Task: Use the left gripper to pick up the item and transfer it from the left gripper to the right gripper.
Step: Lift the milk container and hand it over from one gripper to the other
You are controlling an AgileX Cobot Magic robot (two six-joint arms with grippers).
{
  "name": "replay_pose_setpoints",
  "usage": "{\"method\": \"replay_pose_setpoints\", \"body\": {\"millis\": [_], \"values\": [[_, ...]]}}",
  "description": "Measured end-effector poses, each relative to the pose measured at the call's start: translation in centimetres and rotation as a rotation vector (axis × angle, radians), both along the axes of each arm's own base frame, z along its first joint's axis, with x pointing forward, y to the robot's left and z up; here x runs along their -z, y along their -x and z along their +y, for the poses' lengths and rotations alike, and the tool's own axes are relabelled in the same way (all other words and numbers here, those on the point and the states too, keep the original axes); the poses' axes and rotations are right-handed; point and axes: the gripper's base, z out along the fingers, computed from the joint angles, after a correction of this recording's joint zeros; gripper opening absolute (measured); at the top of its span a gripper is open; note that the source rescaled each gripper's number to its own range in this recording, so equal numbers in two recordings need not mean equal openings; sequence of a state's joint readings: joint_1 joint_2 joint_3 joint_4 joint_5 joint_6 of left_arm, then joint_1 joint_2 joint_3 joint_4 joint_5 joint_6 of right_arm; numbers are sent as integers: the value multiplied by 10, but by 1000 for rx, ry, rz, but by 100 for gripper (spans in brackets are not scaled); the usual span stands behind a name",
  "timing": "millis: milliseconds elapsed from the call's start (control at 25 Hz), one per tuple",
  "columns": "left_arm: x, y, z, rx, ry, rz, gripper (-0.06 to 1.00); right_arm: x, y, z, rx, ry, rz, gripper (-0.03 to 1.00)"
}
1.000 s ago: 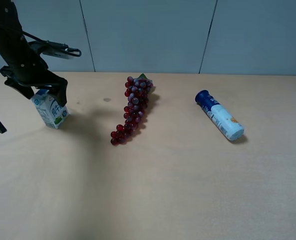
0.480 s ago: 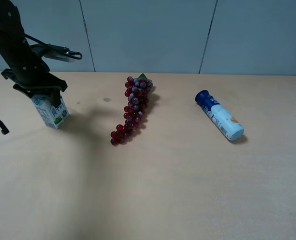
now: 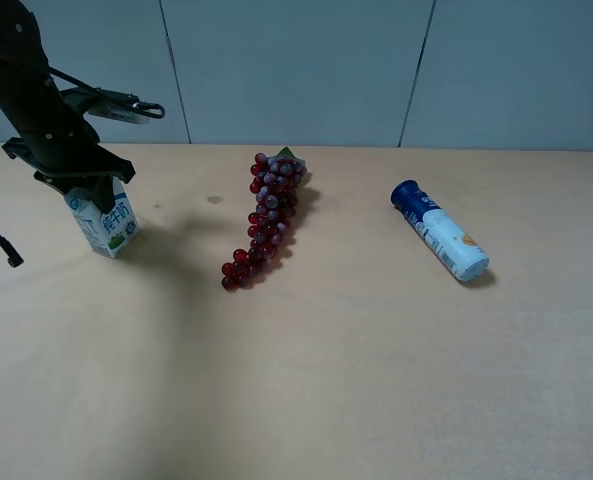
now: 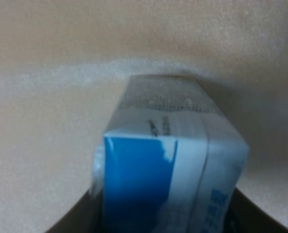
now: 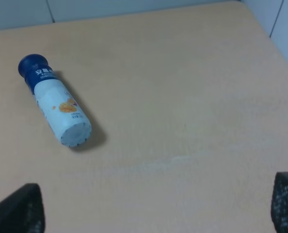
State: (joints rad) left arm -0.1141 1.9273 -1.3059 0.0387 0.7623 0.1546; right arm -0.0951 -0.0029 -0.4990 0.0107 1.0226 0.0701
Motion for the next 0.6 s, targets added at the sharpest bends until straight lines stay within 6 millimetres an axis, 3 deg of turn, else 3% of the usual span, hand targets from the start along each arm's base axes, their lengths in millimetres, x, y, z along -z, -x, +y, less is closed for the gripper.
{"method": "replay_pose_setpoints", "body": {"millis": [240,600], "values": [[-14,3,0,0,3,-24,0,0,0,0,0,0,0,100],[-56,19,1,-3,11,-31,0,0,0,0,0,0,0,100]]}}
